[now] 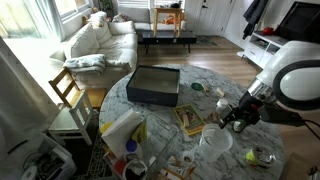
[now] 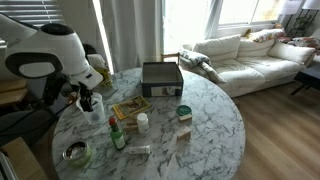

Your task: Pour the contents of the plastic cup onto the table, put the green bottle in the plastic cup and then put the plastic cup in the clear case

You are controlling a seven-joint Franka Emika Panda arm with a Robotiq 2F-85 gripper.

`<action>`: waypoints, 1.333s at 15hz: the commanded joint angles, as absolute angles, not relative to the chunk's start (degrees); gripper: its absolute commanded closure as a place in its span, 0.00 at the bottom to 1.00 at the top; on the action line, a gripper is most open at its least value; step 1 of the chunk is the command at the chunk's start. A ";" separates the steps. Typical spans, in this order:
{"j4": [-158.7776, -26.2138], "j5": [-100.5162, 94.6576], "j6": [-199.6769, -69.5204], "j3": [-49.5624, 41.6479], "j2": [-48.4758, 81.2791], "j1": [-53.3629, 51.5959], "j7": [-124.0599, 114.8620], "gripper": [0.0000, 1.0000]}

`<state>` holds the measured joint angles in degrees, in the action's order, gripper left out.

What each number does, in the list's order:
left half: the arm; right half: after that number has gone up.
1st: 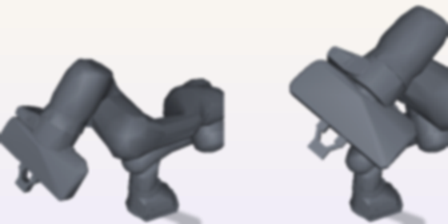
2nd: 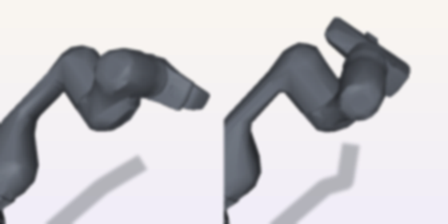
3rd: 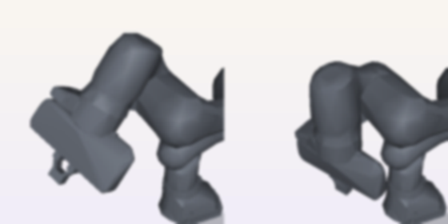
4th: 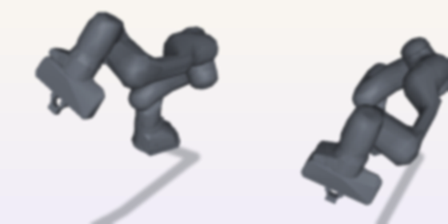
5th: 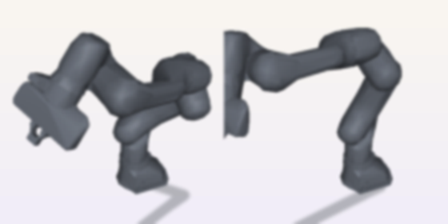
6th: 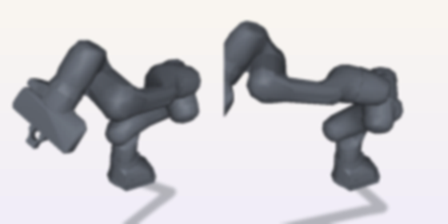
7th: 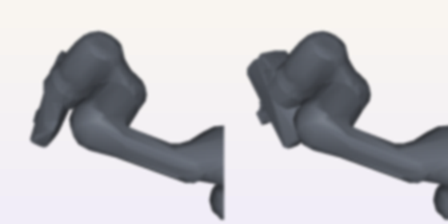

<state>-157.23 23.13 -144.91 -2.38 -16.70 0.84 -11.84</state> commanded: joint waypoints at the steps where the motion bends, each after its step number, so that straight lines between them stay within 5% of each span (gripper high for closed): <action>1: -157.20 26.66 -147.27 -2.92 -13.61 -0.81 -9.96 0.25; 3: -157.20 27.47 -147.18 -2.93 -12.58 -1.25 -9.00 0.32; 12: -157.14 27.46 -148.03 -2.12 -9.15 -1.24 -9.07 0.99; 20: -153.43 -1.11 -137.35 5.19 -16.64 2.35 -27.05 0.99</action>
<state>-155.50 8.77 -144.32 1.78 -12.08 0.69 -22.27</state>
